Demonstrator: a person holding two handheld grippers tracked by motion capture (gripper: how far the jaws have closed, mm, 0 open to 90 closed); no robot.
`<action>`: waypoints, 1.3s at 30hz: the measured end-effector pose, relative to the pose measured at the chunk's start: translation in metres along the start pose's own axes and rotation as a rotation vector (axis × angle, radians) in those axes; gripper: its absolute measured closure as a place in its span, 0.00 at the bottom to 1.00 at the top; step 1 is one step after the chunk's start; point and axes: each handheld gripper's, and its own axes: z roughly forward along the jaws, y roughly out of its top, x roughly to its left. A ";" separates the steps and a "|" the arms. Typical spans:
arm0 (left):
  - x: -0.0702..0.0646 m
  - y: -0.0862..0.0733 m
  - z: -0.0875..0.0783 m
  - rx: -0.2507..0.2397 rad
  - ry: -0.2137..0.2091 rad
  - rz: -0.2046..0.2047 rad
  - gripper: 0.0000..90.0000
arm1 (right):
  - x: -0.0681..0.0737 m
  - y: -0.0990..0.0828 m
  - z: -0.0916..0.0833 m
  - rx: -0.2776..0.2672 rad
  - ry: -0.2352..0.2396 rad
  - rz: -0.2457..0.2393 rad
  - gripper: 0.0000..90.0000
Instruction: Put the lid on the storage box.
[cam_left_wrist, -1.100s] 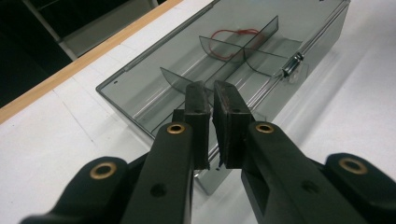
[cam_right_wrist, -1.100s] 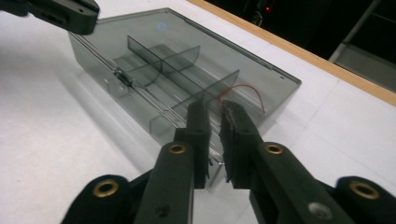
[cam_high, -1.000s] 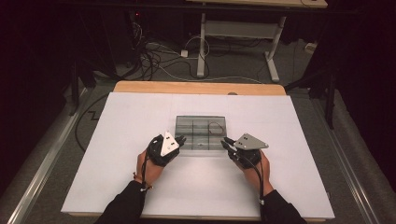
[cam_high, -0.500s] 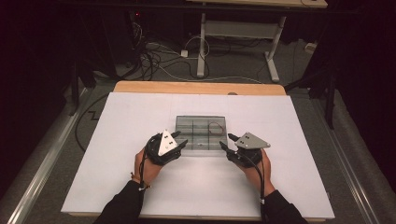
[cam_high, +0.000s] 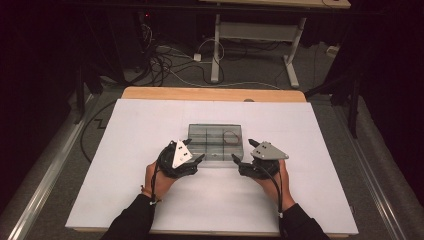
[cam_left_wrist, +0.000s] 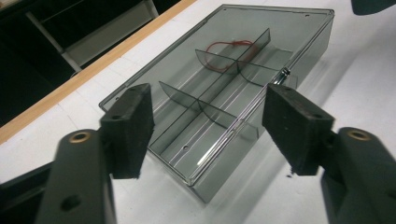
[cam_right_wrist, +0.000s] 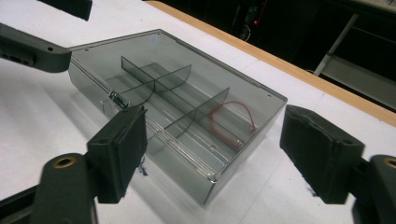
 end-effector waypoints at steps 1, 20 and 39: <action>0.000 0.000 0.000 0.002 0.003 0.001 0.34 | 0.000 0.000 0.000 -0.002 0.002 0.003 0.24; -0.009 0.007 -0.008 -0.011 -0.015 0.045 0.23 | 0.007 0.007 -0.006 -0.013 0.049 -0.036 0.20; -0.018 0.014 -0.017 -0.009 -0.046 0.101 0.22 | 0.019 0.013 -0.013 -0.005 0.052 -0.086 0.20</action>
